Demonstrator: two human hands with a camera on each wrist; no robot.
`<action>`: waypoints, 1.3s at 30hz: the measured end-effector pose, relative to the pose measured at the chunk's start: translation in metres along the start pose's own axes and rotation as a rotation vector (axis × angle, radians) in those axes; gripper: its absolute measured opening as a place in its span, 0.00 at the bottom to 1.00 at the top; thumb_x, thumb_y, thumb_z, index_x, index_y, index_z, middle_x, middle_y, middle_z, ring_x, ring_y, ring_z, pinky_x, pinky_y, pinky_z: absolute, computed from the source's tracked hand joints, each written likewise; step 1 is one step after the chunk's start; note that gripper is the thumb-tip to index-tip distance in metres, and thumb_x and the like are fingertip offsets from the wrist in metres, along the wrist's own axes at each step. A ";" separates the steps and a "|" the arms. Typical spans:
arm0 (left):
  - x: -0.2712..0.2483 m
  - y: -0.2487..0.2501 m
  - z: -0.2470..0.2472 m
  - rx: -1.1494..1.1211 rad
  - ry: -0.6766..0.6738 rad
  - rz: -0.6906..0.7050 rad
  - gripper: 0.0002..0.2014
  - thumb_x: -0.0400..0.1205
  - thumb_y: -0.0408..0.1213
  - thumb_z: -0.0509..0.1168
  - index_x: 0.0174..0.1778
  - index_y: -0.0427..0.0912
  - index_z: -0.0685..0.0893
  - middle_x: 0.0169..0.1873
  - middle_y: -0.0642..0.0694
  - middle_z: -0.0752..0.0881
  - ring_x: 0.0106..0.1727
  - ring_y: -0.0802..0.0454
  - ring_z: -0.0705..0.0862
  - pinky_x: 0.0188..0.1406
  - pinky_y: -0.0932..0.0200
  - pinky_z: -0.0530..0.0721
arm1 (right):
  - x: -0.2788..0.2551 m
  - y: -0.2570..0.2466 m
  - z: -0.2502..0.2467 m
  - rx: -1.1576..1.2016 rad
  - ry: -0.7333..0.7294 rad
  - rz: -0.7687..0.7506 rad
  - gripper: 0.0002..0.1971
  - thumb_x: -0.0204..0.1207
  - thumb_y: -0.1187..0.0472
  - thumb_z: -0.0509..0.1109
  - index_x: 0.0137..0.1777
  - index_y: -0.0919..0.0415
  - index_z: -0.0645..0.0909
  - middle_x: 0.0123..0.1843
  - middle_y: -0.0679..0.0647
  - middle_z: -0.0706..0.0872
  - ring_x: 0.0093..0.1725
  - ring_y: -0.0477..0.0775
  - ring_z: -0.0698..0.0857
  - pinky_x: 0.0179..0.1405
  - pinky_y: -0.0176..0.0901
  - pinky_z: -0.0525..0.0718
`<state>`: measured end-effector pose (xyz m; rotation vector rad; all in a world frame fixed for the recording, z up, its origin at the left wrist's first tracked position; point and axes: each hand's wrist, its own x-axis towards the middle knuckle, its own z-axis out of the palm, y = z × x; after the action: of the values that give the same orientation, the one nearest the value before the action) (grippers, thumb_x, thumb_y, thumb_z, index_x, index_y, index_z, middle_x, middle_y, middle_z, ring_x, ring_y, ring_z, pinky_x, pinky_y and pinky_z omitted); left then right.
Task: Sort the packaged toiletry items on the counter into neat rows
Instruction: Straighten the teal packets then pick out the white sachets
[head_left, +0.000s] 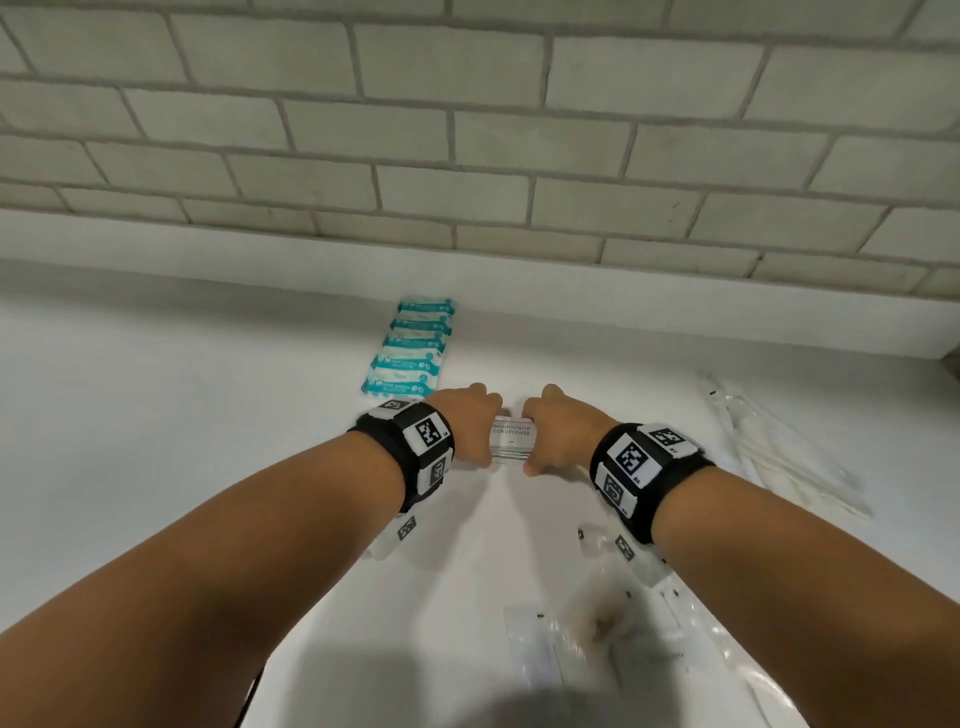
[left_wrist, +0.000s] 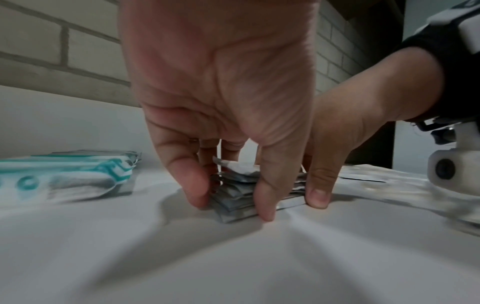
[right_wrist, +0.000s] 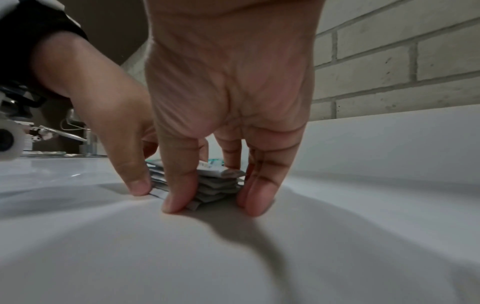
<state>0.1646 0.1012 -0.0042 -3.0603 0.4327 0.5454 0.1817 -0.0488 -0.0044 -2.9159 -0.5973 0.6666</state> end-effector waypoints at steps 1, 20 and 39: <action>0.006 -0.001 -0.002 0.002 0.010 -0.003 0.28 0.70 0.47 0.73 0.63 0.43 0.73 0.56 0.43 0.77 0.50 0.46 0.84 0.39 0.56 0.78 | 0.004 0.002 -0.002 0.004 0.010 0.014 0.32 0.62 0.53 0.82 0.65 0.59 0.75 0.60 0.56 0.72 0.50 0.59 0.84 0.52 0.53 0.86; 0.156 -0.059 -0.054 0.065 0.275 -0.180 0.30 0.73 0.34 0.71 0.68 0.39 0.64 0.49 0.42 0.83 0.46 0.42 0.85 0.34 0.54 0.75 | 0.141 0.058 -0.064 0.140 0.305 0.060 0.23 0.73 0.55 0.70 0.67 0.41 0.73 0.55 0.48 0.86 0.51 0.54 0.85 0.44 0.41 0.78; 0.157 -0.065 -0.066 -0.606 0.266 -0.336 0.15 0.84 0.27 0.59 0.67 0.29 0.71 0.62 0.34 0.82 0.62 0.39 0.82 0.58 0.51 0.78 | 0.146 0.076 -0.071 0.404 0.202 0.258 0.18 0.85 0.69 0.55 0.72 0.72 0.73 0.72 0.66 0.77 0.71 0.65 0.77 0.56 0.43 0.78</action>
<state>0.3460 0.1181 0.0021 -3.6772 -0.3187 0.2928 0.3600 -0.0615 -0.0116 -2.6476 -0.0533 0.4421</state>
